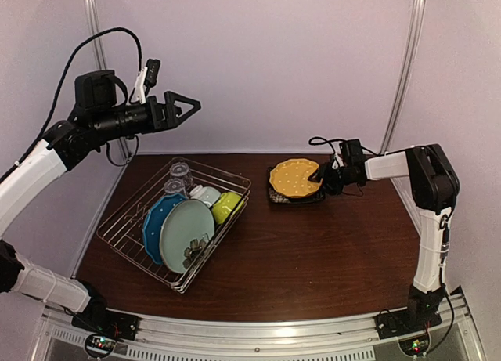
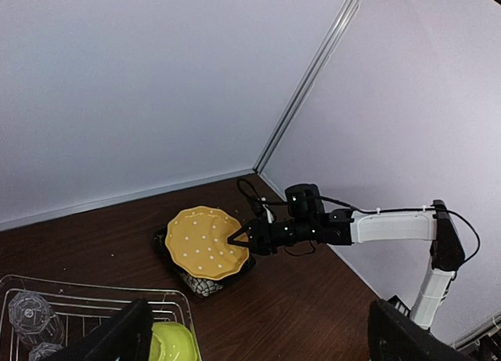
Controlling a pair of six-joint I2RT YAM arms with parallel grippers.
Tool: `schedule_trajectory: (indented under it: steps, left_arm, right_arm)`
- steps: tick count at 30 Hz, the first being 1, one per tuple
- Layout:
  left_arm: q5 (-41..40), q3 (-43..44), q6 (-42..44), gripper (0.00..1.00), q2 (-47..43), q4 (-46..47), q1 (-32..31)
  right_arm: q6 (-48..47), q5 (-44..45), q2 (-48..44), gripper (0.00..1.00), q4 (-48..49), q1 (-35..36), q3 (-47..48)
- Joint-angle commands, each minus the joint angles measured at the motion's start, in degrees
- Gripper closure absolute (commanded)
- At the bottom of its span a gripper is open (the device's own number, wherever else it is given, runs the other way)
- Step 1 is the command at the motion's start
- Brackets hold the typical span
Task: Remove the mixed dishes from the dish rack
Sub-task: Place the plate with another plate.
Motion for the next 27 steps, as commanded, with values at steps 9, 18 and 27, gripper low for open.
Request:
schedule_trajectory:
  steps: [9,18,27]
  left_arm:
    - [1.19,-0.88,0.33,0.03,-0.36,2.34,0.28]
    - [1.14,-0.71,0.43,0.03,-0.29,2.34,0.28]
    - [0.92,-0.38,0.51,0.03,-0.42,2.34,0.28]
  right_arm:
    - [-12.03,11.7,-6.05,0.37,-13.85,1.05,6.26]
    - [-17.53,18.52,-6.16,0.37,-20.92,1.09,10.35]
    - [-20.02,21.01,-4.25,0.47,-23.71,1.02,13.17]
